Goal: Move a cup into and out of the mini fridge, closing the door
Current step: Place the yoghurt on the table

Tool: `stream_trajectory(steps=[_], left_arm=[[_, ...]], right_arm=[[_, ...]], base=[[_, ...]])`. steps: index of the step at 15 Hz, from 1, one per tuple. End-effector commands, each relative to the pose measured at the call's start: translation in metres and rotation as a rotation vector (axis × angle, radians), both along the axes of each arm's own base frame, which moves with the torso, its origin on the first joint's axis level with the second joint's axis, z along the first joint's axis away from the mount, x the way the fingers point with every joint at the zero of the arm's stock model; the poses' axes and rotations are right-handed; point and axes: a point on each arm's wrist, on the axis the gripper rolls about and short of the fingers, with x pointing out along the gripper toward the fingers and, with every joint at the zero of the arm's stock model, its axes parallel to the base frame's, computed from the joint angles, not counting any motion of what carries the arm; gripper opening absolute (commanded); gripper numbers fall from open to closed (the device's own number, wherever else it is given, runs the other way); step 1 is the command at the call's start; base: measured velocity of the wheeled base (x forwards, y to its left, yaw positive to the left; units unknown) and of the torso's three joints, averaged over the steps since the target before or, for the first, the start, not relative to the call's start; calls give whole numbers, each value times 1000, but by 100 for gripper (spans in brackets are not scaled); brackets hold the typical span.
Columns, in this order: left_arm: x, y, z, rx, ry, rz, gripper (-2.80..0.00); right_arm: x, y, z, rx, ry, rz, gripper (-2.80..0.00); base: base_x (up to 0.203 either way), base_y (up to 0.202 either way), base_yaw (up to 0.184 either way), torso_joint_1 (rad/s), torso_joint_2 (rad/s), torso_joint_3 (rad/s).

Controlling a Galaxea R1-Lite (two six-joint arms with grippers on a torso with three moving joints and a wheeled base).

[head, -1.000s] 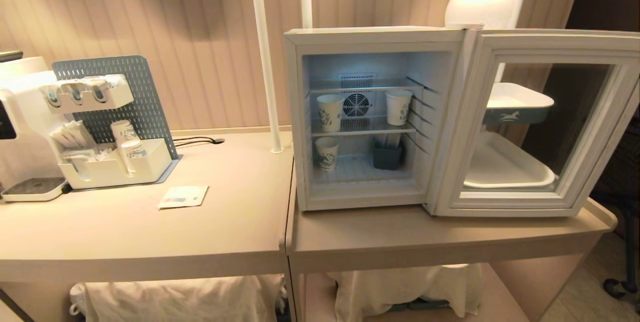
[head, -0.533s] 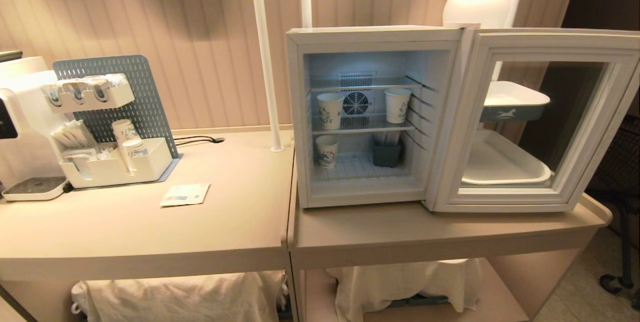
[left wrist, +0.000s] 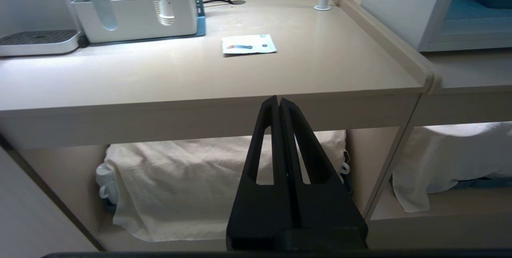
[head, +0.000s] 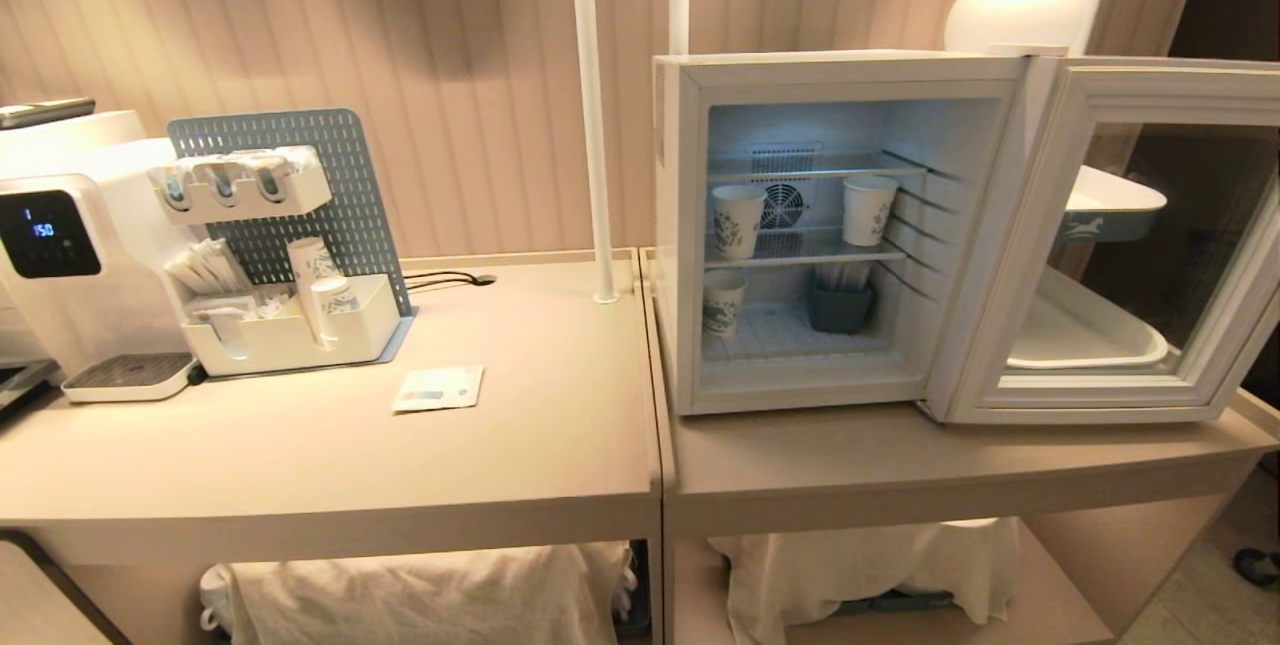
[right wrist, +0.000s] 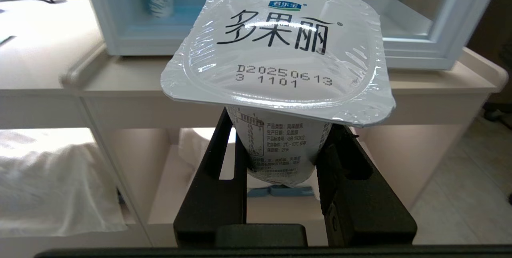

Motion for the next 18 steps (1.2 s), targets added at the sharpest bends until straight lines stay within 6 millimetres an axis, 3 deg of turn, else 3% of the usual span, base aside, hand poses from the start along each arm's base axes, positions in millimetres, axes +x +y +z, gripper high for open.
stream_trajectory(steps=[1,18], left_arm=[[0,0,0,0,1,0,-280],[0,0,0,-1,1,0,-280]], right_arm=[[0,0,-1,-1,6,1,-280],[0,0,-1,-1,5,-1,-280]], base=[[0,190,4,2,2,2],[0,192,2,2,2,2]])
